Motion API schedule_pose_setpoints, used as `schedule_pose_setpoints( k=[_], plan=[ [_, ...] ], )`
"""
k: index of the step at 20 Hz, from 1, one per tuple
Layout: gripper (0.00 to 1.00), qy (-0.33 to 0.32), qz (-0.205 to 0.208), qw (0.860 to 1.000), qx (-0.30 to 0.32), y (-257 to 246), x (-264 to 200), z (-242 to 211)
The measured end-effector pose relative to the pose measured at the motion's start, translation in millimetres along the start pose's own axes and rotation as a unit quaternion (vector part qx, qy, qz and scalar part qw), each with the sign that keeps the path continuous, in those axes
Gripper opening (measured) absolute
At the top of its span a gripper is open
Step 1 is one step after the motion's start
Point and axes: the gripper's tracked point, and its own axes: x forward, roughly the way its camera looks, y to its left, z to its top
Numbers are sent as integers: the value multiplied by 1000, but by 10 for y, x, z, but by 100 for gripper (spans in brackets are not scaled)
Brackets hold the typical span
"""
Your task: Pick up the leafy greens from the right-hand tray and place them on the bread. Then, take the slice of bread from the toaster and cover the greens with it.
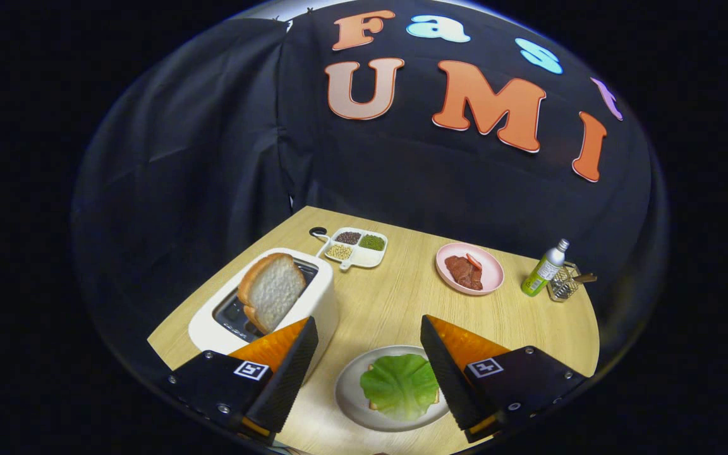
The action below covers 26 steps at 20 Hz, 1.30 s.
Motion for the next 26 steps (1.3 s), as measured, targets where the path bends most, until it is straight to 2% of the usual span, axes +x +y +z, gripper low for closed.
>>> schedule_pose_setpoints(
  k=[7, 16, 17, 18, 19, 22, 23, 24, 26],
  plan=[
    [98, -20, 19, 999, 17, 607, 81, 404],
    [96, 13, 12, 999, 32, 1021, 516, 290],
    [93, 19, 7, 999, 32, 1024, 562, 259],
    [84, 26, 2, 999, 35, 1027, 617, 224],
    [79, 30, -2, 999, 38, 1027, 670, 202],
    [46, 41, -17, 998, 41, 1004, 749, 140],
    [39, 46, -25, 998, 41, 983, 760, 110],
    [25, 49, -30, 998, 39, 967, 774, 97],
    [16, 41, -37, 998, 37, 950, 801, 130]
  ],
)
